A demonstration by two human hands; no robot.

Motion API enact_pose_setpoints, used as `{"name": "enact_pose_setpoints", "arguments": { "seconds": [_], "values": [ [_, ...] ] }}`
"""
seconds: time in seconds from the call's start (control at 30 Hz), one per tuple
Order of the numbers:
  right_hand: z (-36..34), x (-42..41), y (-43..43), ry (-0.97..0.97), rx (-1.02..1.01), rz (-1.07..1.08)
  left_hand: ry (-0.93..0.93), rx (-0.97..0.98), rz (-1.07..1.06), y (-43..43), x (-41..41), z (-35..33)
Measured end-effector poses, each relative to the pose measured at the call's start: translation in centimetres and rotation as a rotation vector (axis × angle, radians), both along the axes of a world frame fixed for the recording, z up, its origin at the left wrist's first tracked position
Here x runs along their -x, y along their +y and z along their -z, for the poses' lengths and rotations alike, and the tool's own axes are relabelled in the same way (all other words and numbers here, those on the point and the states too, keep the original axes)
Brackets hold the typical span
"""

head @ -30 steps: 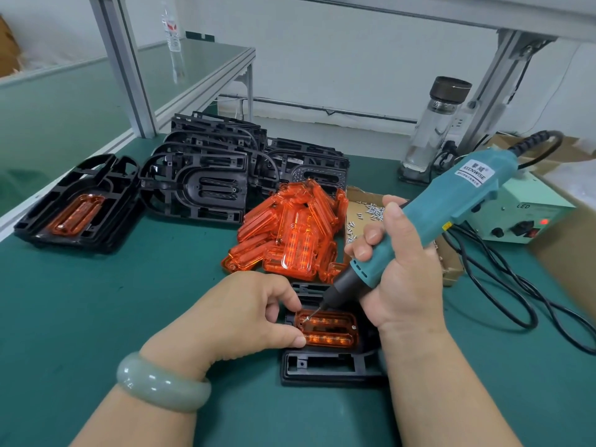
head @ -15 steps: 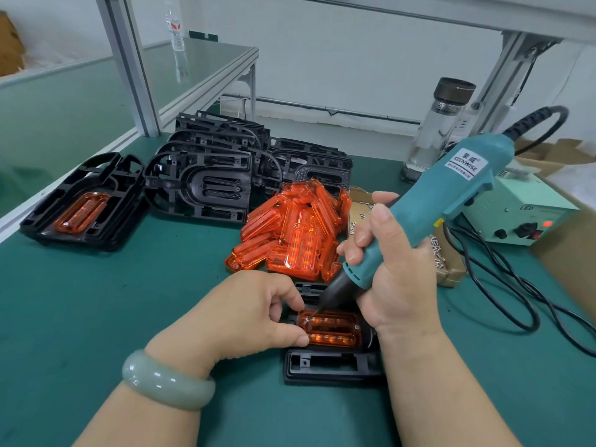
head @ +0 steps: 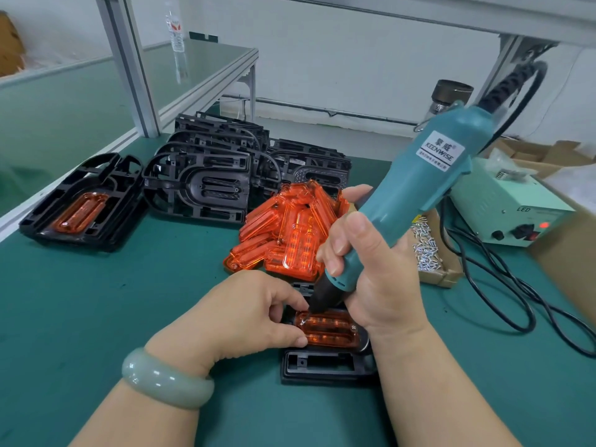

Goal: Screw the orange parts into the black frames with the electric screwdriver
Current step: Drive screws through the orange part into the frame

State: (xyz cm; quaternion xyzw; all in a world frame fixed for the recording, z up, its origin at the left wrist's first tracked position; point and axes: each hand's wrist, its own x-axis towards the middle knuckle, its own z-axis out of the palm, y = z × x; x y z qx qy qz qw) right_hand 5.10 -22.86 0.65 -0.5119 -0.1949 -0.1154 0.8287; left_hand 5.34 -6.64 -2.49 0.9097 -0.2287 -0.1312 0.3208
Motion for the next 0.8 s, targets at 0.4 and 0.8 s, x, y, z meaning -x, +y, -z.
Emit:
{"name": "enact_pose_setpoints", "arguments": {
  "seconds": [0.4,0.8],
  "values": [
    [-0.10,-0.44,0.40,-0.036,0.012,-0.099,0.002,-0.010,-0.010,-0.12,0.07,-0.38],
    [0.21,-0.41,-0.03,-0.061,0.026,-0.164,0.026,-0.029,-0.019,-0.33,-0.01,-0.40]
  ]
}}
